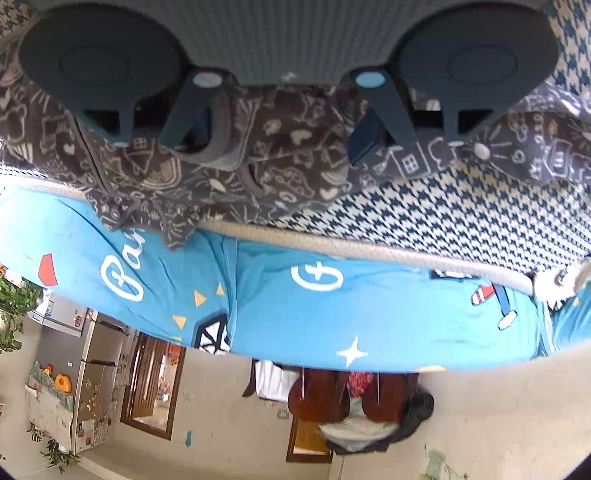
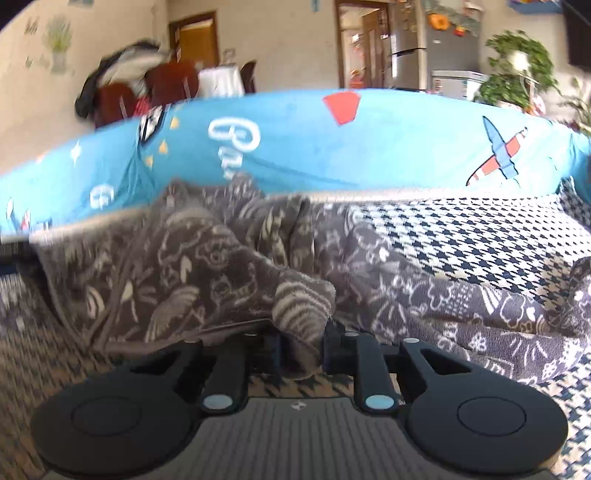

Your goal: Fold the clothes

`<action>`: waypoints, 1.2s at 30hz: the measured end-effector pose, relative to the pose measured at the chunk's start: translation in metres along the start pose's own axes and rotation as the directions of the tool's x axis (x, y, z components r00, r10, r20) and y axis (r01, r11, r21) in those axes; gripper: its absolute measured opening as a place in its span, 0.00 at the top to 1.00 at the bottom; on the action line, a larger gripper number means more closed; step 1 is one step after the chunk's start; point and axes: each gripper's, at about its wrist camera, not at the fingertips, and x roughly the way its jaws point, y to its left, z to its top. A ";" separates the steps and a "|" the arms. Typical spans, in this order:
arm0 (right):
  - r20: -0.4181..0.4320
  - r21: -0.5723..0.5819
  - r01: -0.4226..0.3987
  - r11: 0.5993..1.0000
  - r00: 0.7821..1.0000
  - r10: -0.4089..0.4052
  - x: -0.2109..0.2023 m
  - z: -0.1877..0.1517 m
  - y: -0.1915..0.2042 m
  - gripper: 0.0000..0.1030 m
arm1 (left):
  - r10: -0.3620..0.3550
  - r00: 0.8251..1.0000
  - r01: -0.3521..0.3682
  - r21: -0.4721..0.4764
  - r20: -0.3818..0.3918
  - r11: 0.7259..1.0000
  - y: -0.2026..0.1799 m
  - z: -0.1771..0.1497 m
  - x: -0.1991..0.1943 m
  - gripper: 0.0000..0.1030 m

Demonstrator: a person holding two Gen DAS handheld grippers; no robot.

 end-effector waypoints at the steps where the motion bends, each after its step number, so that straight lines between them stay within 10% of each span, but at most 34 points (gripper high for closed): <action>1: 0.021 0.037 -0.008 0.999 1.000 0.007 -0.004 0.004 -0.003 0.90 | 0.023 1.000 -0.023 0.004 0.018 1.000 0.001 0.001 -0.005 0.41; 11: 0.255 0.121 -0.002 0.993 0.967 -0.029 -0.063 0.027 -0.002 0.94 | 0.186 0.964 -0.192 0.013 0.189 0.981 0.017 0.016 -0.073 0.42; 36: 0.329 0.145 -0.020 0.989 0.944 -0.029 -0.156 -0.035 -0.022 0.94 | 0.147 0.980 -0.151 0.020 0.138 0.988 0.034 -0.014 -0.185 0.37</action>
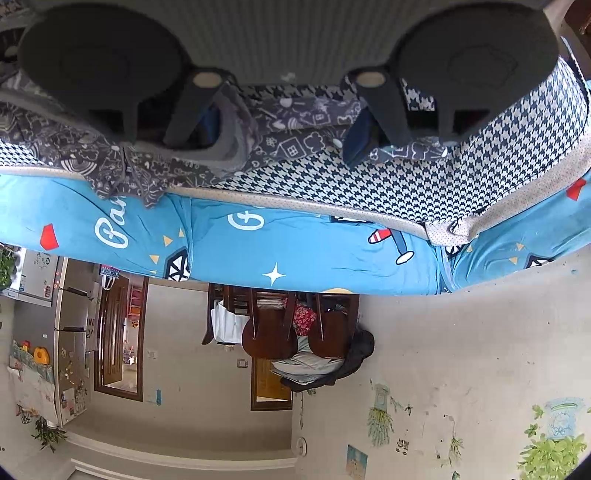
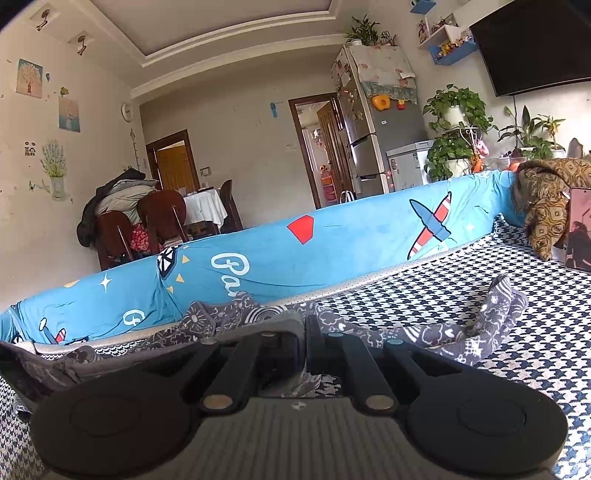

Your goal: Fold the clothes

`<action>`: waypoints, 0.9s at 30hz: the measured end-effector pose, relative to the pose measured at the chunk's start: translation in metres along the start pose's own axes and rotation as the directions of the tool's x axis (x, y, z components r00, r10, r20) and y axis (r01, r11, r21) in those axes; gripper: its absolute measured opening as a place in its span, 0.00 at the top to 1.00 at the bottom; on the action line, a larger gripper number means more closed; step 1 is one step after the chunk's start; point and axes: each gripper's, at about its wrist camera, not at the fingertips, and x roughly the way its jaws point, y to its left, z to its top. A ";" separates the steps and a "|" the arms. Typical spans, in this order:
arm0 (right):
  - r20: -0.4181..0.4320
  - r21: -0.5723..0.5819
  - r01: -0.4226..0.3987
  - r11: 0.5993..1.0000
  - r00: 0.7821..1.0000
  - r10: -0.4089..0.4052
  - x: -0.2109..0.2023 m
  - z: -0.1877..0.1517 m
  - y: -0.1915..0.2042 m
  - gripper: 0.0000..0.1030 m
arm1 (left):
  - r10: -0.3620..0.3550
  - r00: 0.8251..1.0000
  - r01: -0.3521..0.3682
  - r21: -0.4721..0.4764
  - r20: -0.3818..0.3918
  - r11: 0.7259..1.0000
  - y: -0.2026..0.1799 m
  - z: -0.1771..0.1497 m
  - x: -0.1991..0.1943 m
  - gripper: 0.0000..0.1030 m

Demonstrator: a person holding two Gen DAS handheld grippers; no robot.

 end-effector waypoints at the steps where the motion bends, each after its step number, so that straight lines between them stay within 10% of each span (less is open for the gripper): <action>1: -0.002 0.001 0.000 1.000 1.000 0.000 -0.002 -0.001 -0.001 0.94 | -0.001 1.000 0.001 0.007 -0.004 1.000 0.000 -0.002 -0.002 0.37; 13: -0.042 -0.023 -0.009 1.000 0.999 0.008 -0.027 -0.014 -0.009 0.94 | 0.012 0.999 -0.010 0.047 -0.034 0.999 0.006 -0.018 -0.025 0.37; 19: -0.193 -0.069 -0.011 0.998 0.981 -0.003 -0.019 -0.028 -0.008 0.92 | 0.023 0.995 -0.015 0.087 -0.092 0.996 0.009 -0.033 -0.023 0.34; 27: -0.340 -0.138 -0.036 0.990 0.940 -0.013 -0.015 -0.049 -0.009 0.65 | 0.023 0.984 -0.002 0.114 -0.178 0.994 0.011 -0.053 -0.017 0.29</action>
